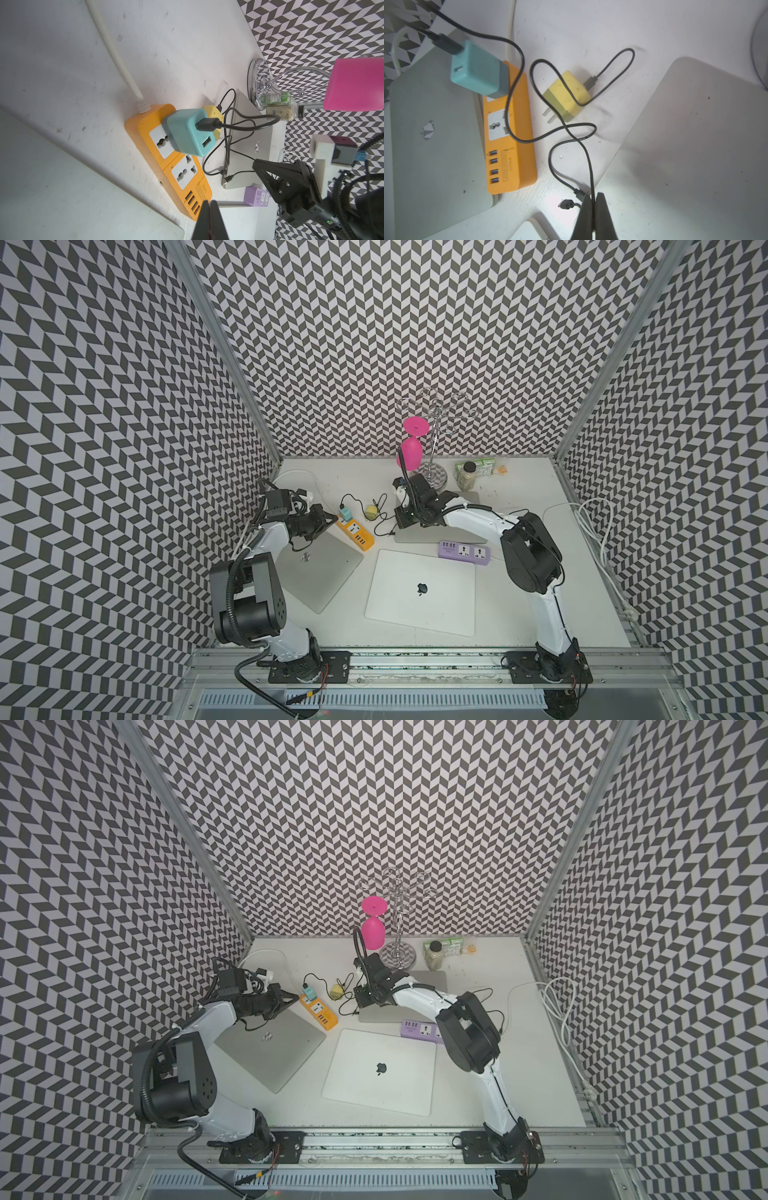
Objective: Unplug the laptop charger
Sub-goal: Pick up the charging cable from the center of the board, then place the charging cable at the center of the board.
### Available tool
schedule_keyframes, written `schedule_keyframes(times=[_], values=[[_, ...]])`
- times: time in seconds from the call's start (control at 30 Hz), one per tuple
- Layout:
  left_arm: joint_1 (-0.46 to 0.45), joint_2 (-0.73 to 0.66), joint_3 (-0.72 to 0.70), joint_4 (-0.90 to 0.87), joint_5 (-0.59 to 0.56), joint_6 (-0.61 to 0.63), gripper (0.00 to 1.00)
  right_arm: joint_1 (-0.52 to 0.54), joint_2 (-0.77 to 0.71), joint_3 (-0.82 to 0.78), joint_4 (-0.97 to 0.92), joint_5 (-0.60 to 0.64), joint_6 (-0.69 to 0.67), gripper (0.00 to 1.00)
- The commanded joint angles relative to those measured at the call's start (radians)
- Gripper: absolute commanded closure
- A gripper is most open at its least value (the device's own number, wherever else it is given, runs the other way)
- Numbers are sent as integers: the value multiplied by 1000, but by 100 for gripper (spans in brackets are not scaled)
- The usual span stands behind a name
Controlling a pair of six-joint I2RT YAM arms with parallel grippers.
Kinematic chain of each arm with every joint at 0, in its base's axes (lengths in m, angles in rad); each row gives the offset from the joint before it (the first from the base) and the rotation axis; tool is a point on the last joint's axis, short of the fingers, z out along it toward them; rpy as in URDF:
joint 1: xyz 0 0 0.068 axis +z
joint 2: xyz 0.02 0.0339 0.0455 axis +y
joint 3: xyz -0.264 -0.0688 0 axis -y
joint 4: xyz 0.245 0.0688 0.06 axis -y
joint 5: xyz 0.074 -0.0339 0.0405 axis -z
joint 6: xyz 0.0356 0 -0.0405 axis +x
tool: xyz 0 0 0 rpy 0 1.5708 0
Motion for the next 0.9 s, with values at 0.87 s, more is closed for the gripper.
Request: schedule_keyframes(times=[0.87], values=[[-5,-38,-27,11,7,9,100,29,391,530,224,212,-88,94]])
